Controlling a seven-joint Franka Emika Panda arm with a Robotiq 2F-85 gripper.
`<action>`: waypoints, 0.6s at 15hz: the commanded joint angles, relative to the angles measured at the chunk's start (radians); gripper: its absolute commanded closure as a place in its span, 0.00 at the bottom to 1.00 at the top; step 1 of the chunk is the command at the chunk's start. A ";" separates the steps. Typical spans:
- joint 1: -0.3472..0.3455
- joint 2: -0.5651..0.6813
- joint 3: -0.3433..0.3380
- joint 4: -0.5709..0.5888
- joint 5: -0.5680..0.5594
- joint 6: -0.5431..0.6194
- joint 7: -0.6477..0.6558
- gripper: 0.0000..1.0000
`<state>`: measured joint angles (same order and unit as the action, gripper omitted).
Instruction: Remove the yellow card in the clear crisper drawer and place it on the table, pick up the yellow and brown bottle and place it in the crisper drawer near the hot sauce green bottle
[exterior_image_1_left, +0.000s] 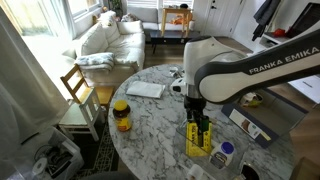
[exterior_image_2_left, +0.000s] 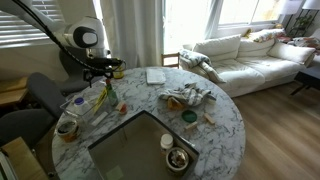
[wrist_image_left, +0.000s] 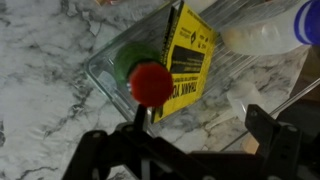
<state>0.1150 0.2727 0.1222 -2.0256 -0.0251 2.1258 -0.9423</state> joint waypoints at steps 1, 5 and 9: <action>-0.020 0.007 0.009 -0.015 -0.021 0.030 0.007 0.00; -0.032 0.014 0.009 -0.018 -0.013 0.022 0.000 0.00; -0.042 0.021 0.011 -0.018 -0.004 0.012 -0.007 0.16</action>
<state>0.0913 0.2900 0.1221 -2.0287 -0.0250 2.1327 -0.9424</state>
